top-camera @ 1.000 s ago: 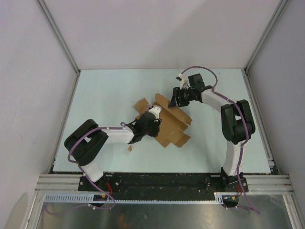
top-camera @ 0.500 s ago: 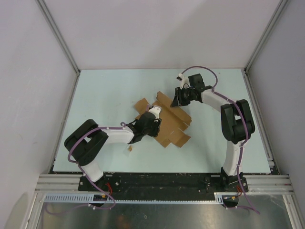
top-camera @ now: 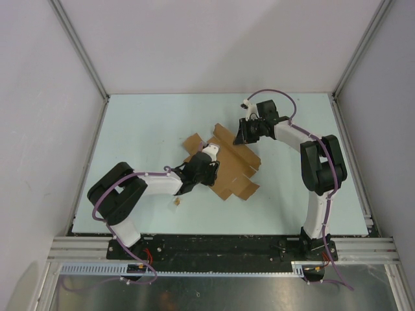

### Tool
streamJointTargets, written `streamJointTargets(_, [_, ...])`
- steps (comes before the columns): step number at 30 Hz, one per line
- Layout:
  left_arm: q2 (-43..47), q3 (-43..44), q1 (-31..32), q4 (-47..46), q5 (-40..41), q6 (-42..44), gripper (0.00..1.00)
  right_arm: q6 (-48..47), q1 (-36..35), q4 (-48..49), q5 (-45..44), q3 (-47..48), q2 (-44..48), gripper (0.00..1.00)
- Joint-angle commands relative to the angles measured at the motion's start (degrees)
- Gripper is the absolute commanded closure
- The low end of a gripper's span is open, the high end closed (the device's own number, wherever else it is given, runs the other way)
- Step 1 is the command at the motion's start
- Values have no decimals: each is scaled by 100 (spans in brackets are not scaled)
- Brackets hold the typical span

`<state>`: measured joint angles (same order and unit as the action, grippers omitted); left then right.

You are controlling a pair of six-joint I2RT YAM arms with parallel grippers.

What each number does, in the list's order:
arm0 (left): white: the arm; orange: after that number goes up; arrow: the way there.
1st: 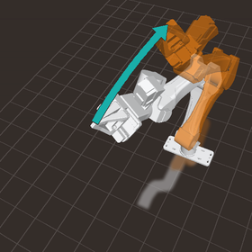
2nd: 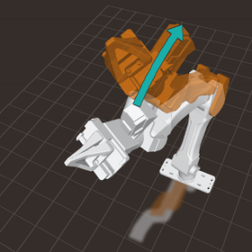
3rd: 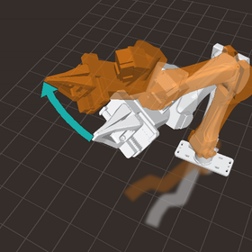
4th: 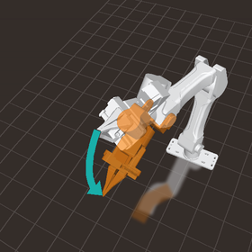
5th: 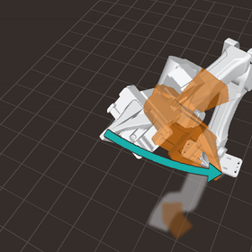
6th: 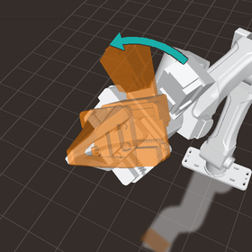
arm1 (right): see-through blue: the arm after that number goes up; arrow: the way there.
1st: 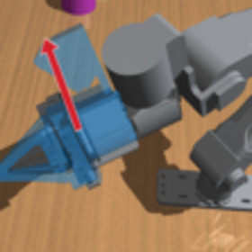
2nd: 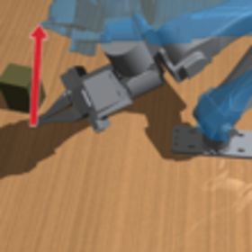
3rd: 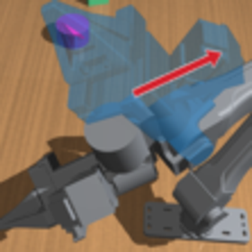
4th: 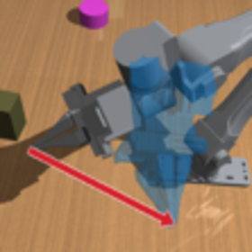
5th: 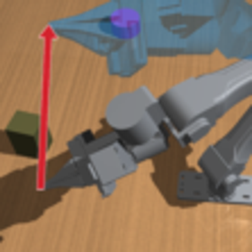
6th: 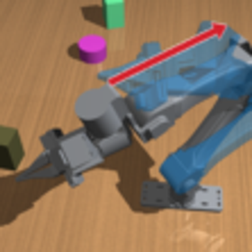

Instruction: Fold the paper box

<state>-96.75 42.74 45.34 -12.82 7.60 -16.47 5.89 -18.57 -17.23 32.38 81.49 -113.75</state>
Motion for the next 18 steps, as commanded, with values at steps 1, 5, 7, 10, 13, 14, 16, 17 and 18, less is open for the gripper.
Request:
streamJointTargets(1, [-142,-161,1,271,-223,-93,54,-9,-50,-228,58,139,-103,93])
streamJointTargets(5, [-142,-152,1,271,-232,-85,54,-26,-50,-263,75,165,-77,90])
streamJointTargets(7, [-151,-152,1,271,-232,-85,54,-27,-51,-280,102,174,-51,66])
streamJointTargets(10, [-151,-161,1,271,-241,-85,54,-27,-50,-263,181,165,55,43])
streamJointTargets(13, [-134,-170,1,271,-241,-85,54,0,-50,-228,128,183,248,33])
streamJointTargets(14, [-134,-161,1,271,-250,-85,54,0,-50,-245,24,226,370,32])
streamJointTargets(16, [-99,-170,1,271,-259,-93,54,17,-24,-306,-135,288,511,29])
streamJointTargets(17, [-72,-161,1,289,-259,-93,54,44,-7,-324,-405,306,590,28])
streamJointTargets(18, [-46,-161,1,297,-250,-85,54,52,2,-316,-582,332,791,27])
